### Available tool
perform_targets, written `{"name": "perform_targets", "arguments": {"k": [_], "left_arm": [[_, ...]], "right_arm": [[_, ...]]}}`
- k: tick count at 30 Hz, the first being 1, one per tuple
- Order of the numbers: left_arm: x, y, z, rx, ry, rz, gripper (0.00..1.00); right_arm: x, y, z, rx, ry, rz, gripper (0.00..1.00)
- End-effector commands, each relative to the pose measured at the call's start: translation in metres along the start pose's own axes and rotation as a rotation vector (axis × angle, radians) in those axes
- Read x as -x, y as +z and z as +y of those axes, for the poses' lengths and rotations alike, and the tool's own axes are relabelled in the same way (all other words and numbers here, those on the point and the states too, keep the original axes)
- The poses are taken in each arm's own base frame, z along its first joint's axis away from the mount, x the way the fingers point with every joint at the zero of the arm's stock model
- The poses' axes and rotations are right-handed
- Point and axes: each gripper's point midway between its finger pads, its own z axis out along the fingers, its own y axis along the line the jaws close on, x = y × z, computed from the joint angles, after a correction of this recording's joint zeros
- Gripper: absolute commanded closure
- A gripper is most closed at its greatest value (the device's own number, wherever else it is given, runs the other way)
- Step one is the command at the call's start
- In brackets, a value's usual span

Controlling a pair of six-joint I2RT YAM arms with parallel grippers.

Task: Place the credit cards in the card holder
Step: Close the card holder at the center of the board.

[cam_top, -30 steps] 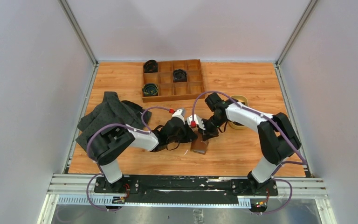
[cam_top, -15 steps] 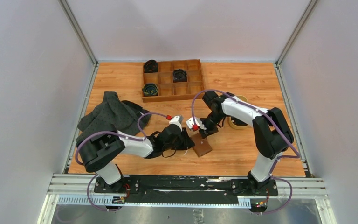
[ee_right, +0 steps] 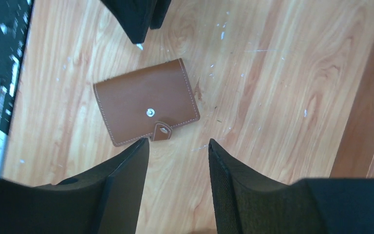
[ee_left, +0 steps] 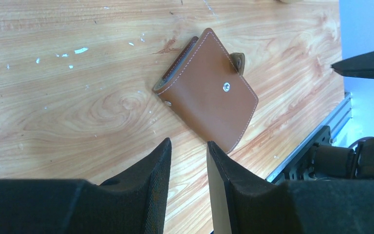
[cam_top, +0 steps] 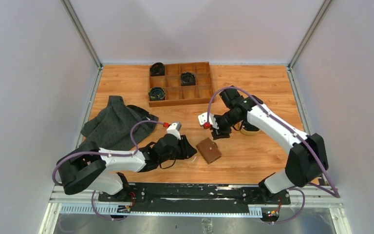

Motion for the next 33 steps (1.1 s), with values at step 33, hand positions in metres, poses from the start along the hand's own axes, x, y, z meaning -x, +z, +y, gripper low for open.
{"name": "perform_targets", "arguments": {"k": [33], "left_arm": [[-0.010,0.017,-0.002,0.031,-0.022,-0.036,0.64]], "right_arm": [[-0.054,0.048,0.009,-0.429,0.970,0.124,0.65]]}}
